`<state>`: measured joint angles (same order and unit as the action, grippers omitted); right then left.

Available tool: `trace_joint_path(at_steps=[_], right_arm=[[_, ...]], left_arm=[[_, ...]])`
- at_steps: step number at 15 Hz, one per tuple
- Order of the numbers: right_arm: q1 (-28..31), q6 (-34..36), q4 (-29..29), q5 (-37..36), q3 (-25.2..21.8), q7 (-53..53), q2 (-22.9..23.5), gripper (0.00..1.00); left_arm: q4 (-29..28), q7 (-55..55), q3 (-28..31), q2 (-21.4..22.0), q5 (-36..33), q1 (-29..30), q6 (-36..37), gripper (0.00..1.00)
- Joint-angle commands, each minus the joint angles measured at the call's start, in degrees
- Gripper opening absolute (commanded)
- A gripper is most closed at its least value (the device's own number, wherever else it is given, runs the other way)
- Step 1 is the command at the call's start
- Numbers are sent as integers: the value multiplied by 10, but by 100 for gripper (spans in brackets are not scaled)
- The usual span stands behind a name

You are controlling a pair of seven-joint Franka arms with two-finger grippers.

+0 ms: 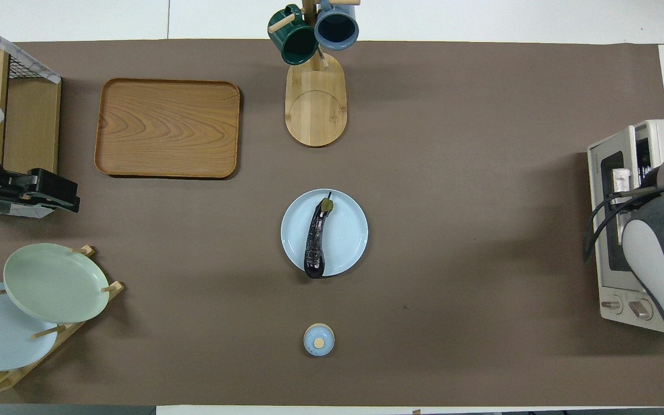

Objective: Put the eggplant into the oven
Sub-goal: 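Pull the toaster oven door down open with the right gripper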

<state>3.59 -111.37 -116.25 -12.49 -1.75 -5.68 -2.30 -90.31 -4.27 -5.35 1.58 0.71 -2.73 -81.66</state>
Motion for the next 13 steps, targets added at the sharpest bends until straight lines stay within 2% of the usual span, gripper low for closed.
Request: trace_joint_path(at_steps=[1, 4, 7, 10, 13], right_arm=[[-10, -29, -25, 14, 3, 23, 3, 0], [-12, -50, -32, 36, 4, 24, 14, 0], [-22, -108, -90, 72, 3, 40, 19, 0], [-63, -143, -95, 73, 3, 95, 41, 0], [-101, -161, -99, 73, 3, 135, 43, 0]], left_arm=[[-35, 1, 5, 22, -7, -2, -21, 100], [-44, 1, 4, 25, -6, 1, -43, 100], [-42, 2, 3, 24, -6, 12, -42, 100], [-43, 1, 4, 24, -5, 11, -41, 100], [-44, -5, 5, 25, 9, 7, -43, 100]])
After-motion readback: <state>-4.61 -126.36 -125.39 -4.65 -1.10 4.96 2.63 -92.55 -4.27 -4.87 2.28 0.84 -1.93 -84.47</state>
